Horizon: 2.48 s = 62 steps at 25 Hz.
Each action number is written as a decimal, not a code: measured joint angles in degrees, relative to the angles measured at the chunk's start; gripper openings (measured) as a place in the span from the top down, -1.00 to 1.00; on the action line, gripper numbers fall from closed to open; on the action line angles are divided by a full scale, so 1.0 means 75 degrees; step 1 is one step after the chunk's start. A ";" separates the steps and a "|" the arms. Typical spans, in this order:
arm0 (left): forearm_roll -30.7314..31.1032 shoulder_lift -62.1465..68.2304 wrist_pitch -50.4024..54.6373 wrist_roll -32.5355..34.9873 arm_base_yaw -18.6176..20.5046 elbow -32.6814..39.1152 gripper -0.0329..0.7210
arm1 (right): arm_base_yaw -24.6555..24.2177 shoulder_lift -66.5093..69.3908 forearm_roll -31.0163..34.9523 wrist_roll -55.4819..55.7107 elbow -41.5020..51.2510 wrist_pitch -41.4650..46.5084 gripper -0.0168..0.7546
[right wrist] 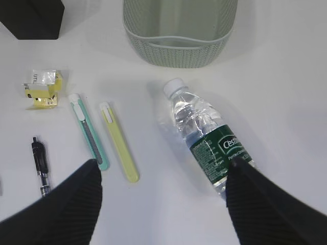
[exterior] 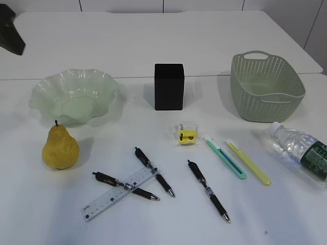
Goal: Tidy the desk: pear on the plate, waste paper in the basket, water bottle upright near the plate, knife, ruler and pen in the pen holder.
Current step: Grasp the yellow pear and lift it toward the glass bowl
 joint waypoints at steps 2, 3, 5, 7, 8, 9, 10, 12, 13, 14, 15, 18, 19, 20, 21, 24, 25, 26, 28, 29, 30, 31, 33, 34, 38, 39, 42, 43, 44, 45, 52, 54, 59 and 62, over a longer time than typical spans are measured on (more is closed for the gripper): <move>-0.0138 0.0439 0.0070 0.0000 -0.0072 -0.0165 -0.36 | 0.0000 0.0000 0.0000 -0.0022 0.0000 0.0004 -0.49; -0.0224 0.0706 0.0178 0.0000 -0.0086 -0.0274 -0.37 | 0.0000 0.0000 0.0000 -0.0019 0.0000 0.0004 -0.49; -0.0401 0.1204 0.0533 0.0000 -0.0102 -0.0481 -0.40 | 0.0000 0.0000 0.0000 -0.0026 0.0000 0.0004 -0.49; -0.0516 0.1574 0.0710 0.0000 -0.0114 -0.0648 -0.42 | 0.0000 0.0000 0.0000 -0.0026 0.0000 0.0004 -0.49; -0.0547 0.1738 0.0729 -0.0042 -0.0114 -0.0684 -0.43 | 0.0000 0.0000 0.0043 -0.0026 0.0000 0.0017 -0.49; -0.0549 0.1859 0.0729 -0.0075 -0.0114 -0.0707 -0.43 | 0.0000 0.0000 0.0058 -0.0026 0.0000 0.0017 -0.49; -0.0563 0.2123 0.0746 -0.0127 -0.0114 -0.0741 -0.43 | 0.0000 0.0000 0.0089 -0.0026 0.0000 0.0017 -0.49; -0.0563 0.2240 0.0746 -0.0144 -0.0114 -0.0754 -0.43 | 0.0000 0.0000 0.0091 -0.0026 0.0000 0.0017 -0.49; -0.0566 0.2341 0.0746 -0.0175 -0.0114 -0.0754 -0.43 | 0.0000 0.0000 0.0106 -0.0026 0.0000 0.0017 -0.49; -0.0566 0.2448 0.0746 -0.0189 -0.0114 -0.0754 -0.43 | 0.0000 0.0000 0.0108 -0.0026 0.0000 0.0017 -0.49; -0.0566 0.2542 0.0746 -0.0207 -0.0117 -0.0754 -0.43 | 0.0000 0.0000 0.0122 -0.0026 0.0000 0.0017 -0.49; -0.0566 0.2747 0.0746 -0.0222 -0.0216 -0.0754 -0.43 | 0.0000 0.0000 0.0121 -0.0026 0.0000 0.0017 -0.49; -0.0552 0.2818 0.0746 -0.0236 -0.0281 -0.0754 -0.43 | 0.0000 0.0000 0.0121 -0.0026 0.0000 0.0017 -0.49; -0.0504 0.2906 0.0746 -0.0236 -0.0349 -0.0758 -0.43 | 0.0000 0.0000 0.0121 -0.0026 0.0000 0.0017 -0.49; -0.0470 0.2979 0.0746 -0.0250 -0.0412 -0.0758 -0.43 | 0.0000 0.0000 0.0121 -0.0026 0.0000 0.0017 -0.49; -0.0394 0.3186 0.0718 -0.0316 -0.0544 -0.0771 -0.43 | 0.0000 0.0000 0.0121 -0.0026 0.0000 0.0017 -0.49; -0.0394 0.3240 0.0704 -0.0330 -0.0573 -0.0771 -0.43 | 0.0000 0.0000 0.0121 -0.0026 0.0000 0.0017 -0.49; -0.0394 0.3287 0.0702 -0.0349 -0.0571 -0.0771 -0.43 | 0.0000 0.0000 0.0121 -0.0026 0.0000 0.0017 -0.49; -0.0363 0.3334 0.0674 -0.0378 -0.0571 -0.0771 -0.43 | 0.0000 0.0000 0.0121 -0.0026 0.0000 0.0017 -0.49; -0.0330 0.3335 0.0673 -0.0376 -0.0571 -0.0771 -0.43 | 0.0000 0.0000 0.0121 -0.0026 0.0000 0.0017 -0.49; -0.0287 0.3349 0.0657 -0.0376 -0.0571 -0.0771 -0.43 | 0.0000 0.0000 0.0121 -0.0026 0.0000 0.0017 -0.49; -0.0206 0.3365 0.0657 -0.0376 -0.0571 -0.0771 -0.43 | 0.0000 0.0000 0.0121 -0.0026 0.0000 0.0017 -0.49; -0.0139 0.3440 0.0657 -0.0376 -0.0571 -0.0771 -0.43 | 0.0000 0.0000 0.0121 -0.0026 0.0000 0.0017 -0.49; -0.0141 0.3494 0.0657 -0.0376 -0.0571 -0.0771 -0.43 | 0.0000 0.0000 0.0121 -0.0026 0.0000 0.0017 -0.49; -0.0141 0.3666 0.0671 -0.0376 -0.0571 -0.0771 -0.43 | 0.0000 0.0000 0.0121 -0.0026 0.0000 0.0017 -0.49; -0.0141 0.3690 0.0671 -0.0376 -0.0576 -0.0771 -0.43 | 0.0000 0.0000 0.0121 -0.0026 0.0000 0.0017 -0.49; -0.0141 0.3783 0.0671 -0.0394 -0.0576 -0.0771 -0.43 | 0.0000 0.0000 0.0121 -0.0026 0.0000 0.0017 -0.49; -0.0141 0.3802 0.0671 -0.0393 -0.0576 -0.0771 -0.43 | 0.0000 0.0000 0.0121 -0.0026 0.0000 0.0017 -0.49; -0.0141 0.3815 0.0671 -0.0393 -0.0576 -0.0771 -0.43 | 0.0000 0.0000 0.0121 -0.0026 0.0000 0.0017 -0.49; -0.0141 0.3815 0.0671 -0.0393 -0.0576 -0.0771 -0.43 | 0.0000 0.0000 0.0121 -0.0026 0.0000 0.0017 -0.49; -0.0141 0.3832 0.0811 -0.0397 -0.0576 -0.0771 -0.43 | 0.0000 0.0000 0.0121 -0.0026 0.0000 0.0017 -0.49; -0.0141 0.3851 0.0811 -0.0397 -0.0576 -0.0771 -0.43 | 0.0000 0.0000 0.0121 -0.0026 0.0000 0.0017 -0.49; -0.0199 0.3976 0.0855 -0.0397 -0.0576 -0.0771 -0.43 | 0.0000 0.0000 0.0135 -0.0026 0.0000 0.0001 -0.49; -0.0199 0.3988 0.0840 -0.0397 -0.0576 -0.0771 -0.43 | 0.0000 0.0000 0.0135 -0.0026 0.0000 0.0001 -0.49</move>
